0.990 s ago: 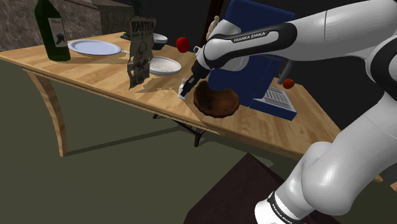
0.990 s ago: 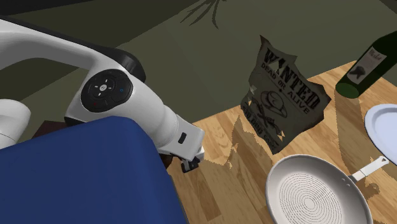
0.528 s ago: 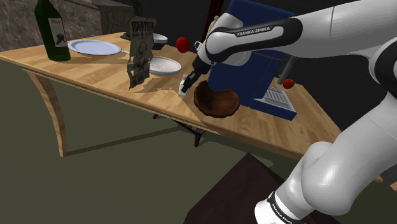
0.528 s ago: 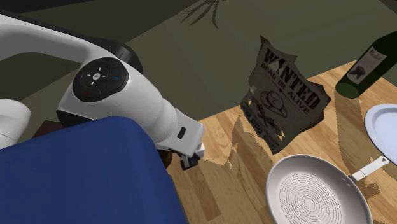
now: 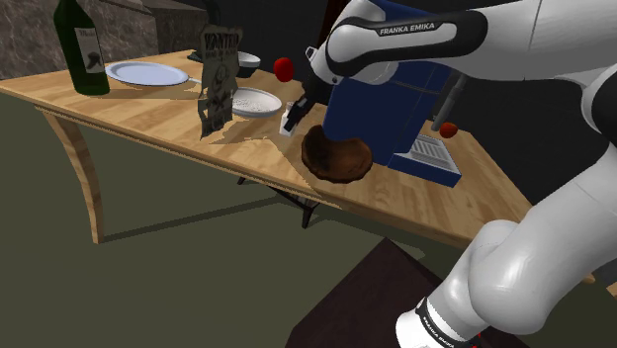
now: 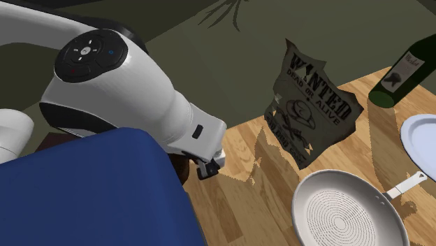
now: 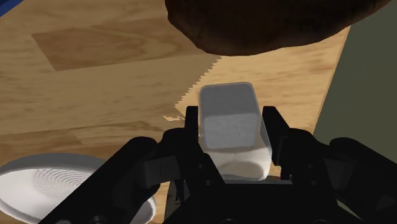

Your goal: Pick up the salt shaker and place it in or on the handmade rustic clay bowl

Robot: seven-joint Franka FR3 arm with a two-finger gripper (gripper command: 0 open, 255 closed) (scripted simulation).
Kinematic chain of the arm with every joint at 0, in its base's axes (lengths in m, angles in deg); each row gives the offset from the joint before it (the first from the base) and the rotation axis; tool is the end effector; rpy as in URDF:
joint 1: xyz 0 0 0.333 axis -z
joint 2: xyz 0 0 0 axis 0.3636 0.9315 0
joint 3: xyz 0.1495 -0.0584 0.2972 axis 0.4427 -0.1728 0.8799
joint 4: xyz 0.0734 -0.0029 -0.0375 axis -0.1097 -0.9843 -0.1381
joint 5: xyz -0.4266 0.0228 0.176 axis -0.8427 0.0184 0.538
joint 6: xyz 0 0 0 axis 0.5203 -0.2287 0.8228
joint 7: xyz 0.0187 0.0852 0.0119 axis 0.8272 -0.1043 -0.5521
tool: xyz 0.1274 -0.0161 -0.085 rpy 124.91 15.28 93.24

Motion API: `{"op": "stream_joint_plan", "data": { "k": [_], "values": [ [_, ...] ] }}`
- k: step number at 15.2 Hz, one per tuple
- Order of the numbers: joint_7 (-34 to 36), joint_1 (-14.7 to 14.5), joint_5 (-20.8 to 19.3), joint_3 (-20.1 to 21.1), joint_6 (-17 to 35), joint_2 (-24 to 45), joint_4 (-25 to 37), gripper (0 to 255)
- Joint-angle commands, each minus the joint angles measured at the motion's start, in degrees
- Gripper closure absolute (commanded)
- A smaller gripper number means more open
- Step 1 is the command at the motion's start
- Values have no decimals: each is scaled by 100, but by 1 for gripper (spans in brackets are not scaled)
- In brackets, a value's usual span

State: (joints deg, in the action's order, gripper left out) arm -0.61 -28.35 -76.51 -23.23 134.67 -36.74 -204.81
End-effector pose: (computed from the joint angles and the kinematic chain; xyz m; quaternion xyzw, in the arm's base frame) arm 0.6156 0.0172 0.4655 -0.9640 -0.2012 -0.1675 0.0469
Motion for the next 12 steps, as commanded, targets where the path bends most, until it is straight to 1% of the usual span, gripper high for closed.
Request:
{"op": "stream_joint_plan", "data": {
  "k": [1, 12],
  "values": [
    [40, 4, -29, 4, -158, -46, 113, 255],
    [196, 20, -127, 5, -987, -122, 876, 255]
  ]
}}
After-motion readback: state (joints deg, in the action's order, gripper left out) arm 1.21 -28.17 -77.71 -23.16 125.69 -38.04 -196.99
